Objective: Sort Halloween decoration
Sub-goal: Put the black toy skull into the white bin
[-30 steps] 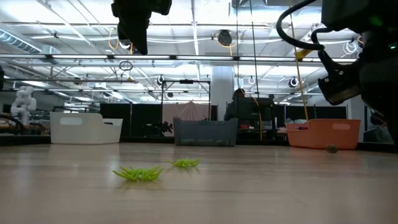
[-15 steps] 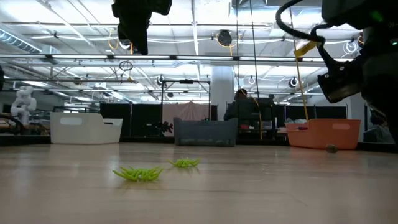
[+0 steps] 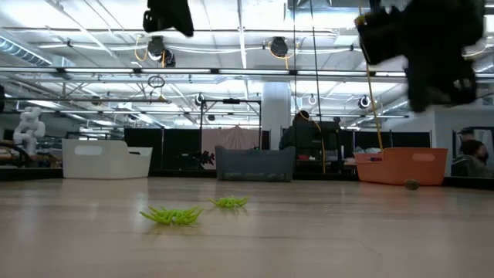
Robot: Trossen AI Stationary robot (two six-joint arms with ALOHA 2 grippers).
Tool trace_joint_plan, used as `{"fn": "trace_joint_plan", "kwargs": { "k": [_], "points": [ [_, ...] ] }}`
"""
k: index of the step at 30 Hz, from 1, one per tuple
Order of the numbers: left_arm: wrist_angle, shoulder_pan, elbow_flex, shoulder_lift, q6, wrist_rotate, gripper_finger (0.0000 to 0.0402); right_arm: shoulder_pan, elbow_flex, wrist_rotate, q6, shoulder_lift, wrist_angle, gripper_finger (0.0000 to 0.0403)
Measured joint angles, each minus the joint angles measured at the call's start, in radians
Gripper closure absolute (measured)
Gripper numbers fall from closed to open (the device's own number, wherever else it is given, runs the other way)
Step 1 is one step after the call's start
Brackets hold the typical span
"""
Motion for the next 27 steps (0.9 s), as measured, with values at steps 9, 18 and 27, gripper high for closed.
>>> {"fn": "trace_joint_plan", "kwargs": {
  "k": [9,18,27],
  "points": [
    [0.223,0.005,0.001,-0.074,0.215,-0.005,0.0299,-0.145,0.001,0.037,-0.041,-0.12,0.3,0.0352],
    [0.447,0.004,0.0,-0.06,0.393,-0.004,0.0266,-0.274,0.001,0.03,-0.103,-0.124,0.626,0.0353],
    [0.609,0.004,0.001,-0.05,0.487,0.044,0.0148,-0.347,0.001,0.026,-0.123,-0.124,0.861,0.0353]
  ]
}}
